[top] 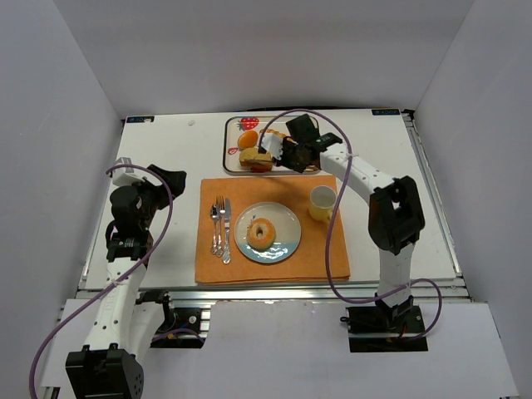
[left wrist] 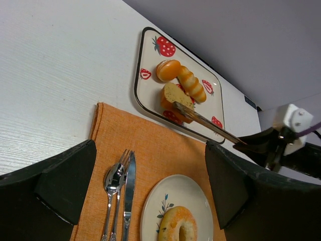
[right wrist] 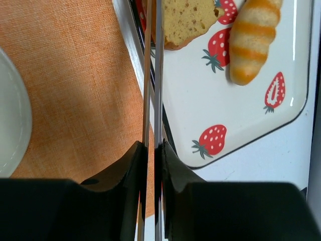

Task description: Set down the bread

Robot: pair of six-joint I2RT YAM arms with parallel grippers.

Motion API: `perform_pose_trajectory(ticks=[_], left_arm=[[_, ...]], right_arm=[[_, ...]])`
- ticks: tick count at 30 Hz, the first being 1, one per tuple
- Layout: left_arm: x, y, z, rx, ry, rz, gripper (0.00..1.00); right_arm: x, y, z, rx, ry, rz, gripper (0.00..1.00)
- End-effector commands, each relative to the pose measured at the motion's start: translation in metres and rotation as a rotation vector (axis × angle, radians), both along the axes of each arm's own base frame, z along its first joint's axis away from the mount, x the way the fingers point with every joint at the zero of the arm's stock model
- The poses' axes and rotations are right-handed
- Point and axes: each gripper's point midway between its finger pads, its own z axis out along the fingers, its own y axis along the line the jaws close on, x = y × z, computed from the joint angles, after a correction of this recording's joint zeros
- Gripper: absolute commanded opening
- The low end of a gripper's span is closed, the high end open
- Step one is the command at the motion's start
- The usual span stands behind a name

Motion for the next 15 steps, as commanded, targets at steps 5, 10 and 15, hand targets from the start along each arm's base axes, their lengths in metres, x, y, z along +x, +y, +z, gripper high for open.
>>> perform_pose_trajectory(ticks=[5,10,15], left_arm=[[-0.001,0.0,0.007,0.004,-0.024,0.006,0.98],[-0.001,0.0,0.005,0.002,-0.025,0.005,0.98],[0.0,-0.001,-0.002,0.0,-0.005,-0.003,0.98]], right_arm=[[-0.05,-0.014,0.093,0.197,-0.075,0.063,0.01],[-0.134,-0.037,0.081,0.229,0.0,0.21,0.01],[-0.185,-0.059,0.075,0.223,0.009,0.281,0.02]])
